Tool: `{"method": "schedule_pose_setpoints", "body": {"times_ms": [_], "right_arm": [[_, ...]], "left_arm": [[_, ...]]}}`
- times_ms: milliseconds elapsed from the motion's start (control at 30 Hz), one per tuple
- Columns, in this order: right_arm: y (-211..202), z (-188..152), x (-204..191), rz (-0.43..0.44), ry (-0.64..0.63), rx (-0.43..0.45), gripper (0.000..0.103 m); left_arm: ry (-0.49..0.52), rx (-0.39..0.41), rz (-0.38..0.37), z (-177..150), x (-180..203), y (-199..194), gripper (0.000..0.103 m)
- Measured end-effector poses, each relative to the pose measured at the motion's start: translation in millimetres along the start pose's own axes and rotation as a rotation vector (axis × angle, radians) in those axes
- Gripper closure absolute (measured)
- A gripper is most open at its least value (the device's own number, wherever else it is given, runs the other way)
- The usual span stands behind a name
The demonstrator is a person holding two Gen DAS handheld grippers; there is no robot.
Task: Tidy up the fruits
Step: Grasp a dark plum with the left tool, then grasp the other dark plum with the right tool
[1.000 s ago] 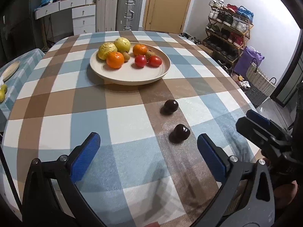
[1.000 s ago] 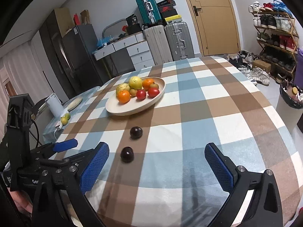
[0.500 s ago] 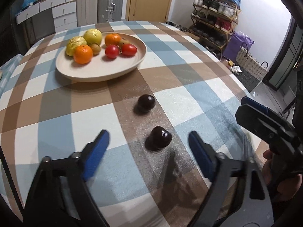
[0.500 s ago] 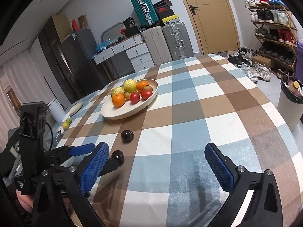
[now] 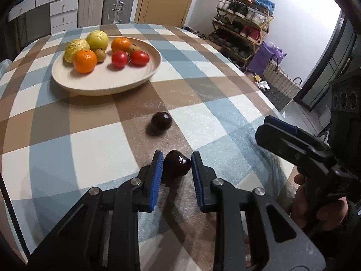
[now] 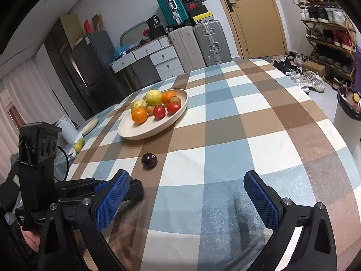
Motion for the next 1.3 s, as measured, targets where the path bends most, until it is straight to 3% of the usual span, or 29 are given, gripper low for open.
{"method": "schedule_pose_setpoints", "body": {"times_ms": [633,767,833,1033,1100,1200,1300], "right_arm": [[67,29,-55,0.052,-0.119,-0.167,0.001],[85,30,-64,0.072,-0.135,-0.214,0.015],[89,31,-66,0.055,-0.144,-0.219,0.016],[98,32,-71,0.008,-0.177,-0.231,0.037],[99,32,-71,0.002,-0.177,-0.234,0.053],[101,30,-72,-0.008,-0.19,-0.243,0.069],[101,31,-73,-0.045,-0.21,-0.234,0.077]], "left_arm": [[-0.14,0.15,-0.014,4,-100,-65,0.08],[-0.17,0.145,-0.028,3,-114,-66,0.08],[-0.176,0.149,-0.026,4,-116,-65,0.08],[-0.177,0.155,-0.033,7,-118,-63,0.08],[-0.175,0.159,-0.031,9,-118,-64,0.08],[-0.177,0.165,-0.027,13,-121,-67,0.08],[-0.184,0.17,-0.017,18,-125,-69,0.08]]}}
Point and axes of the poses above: each gripper's, at about its wrist camera, not at the fingertips, and y roughly the way its jaws point, x to its right, z to its top, the point moved 8 cm from there along y, roughly the way its jaws point, and after that the axes turned 15 degrees about -x, right-handed, at the moved point
